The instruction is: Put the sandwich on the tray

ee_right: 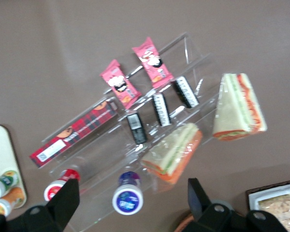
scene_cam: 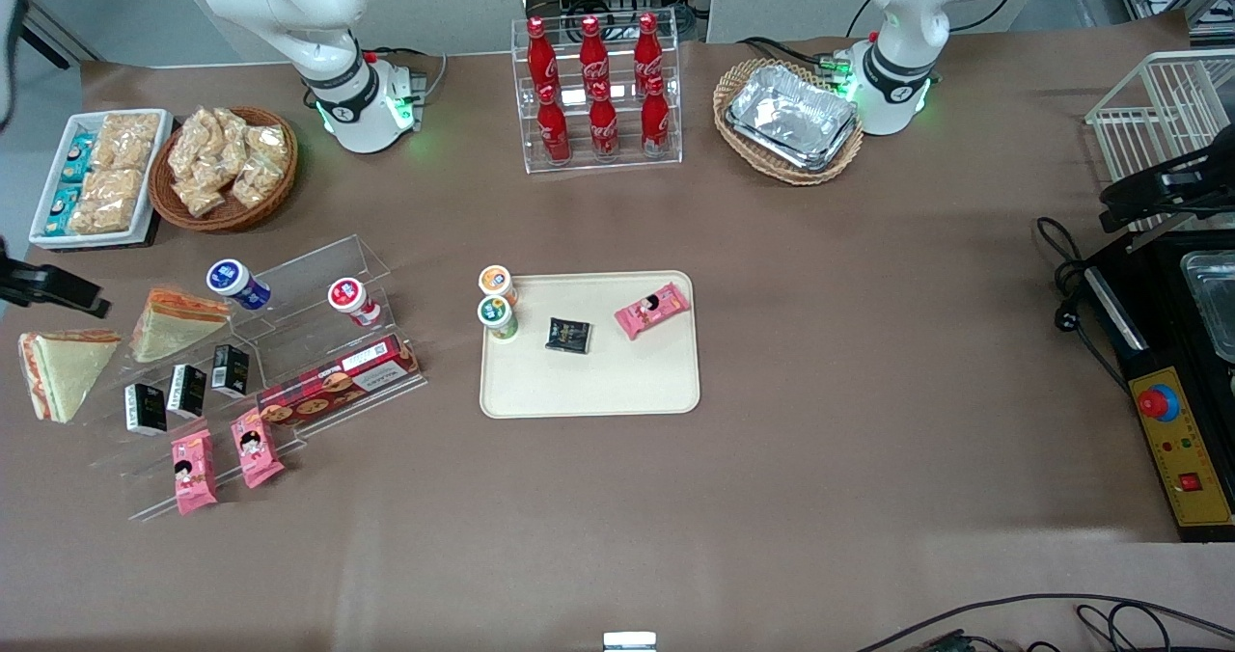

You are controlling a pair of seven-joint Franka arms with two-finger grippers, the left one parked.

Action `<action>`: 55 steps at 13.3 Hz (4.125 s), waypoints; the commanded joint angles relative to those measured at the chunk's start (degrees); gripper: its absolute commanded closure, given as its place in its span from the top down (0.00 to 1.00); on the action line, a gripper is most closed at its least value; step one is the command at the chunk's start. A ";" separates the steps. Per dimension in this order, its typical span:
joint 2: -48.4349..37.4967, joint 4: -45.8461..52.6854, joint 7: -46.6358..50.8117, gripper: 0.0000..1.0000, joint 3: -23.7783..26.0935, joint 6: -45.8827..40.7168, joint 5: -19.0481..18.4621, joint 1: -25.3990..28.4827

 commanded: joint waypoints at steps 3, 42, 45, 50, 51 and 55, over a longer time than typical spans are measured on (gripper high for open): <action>0.71 1.30 -13.34 1.00 -9.59 2.78 -0.99 -0.76; 1.86 -8.81 -18.38 0.05 -15.41 16.25 9.63 -2.88; -0.34 -8.20 -2.54 0.06 -14.44 9.83 8.32 2.81; -0.43 -5.83 27.51 0.06 -14.27 5.08 6.74 17.48; -0.17 -5.74 34.63 0.06 -14.27 5.07 6.74 21.08; 2.55 -5.47 62.67 0.06 -14.27 5.60 4.29 37.78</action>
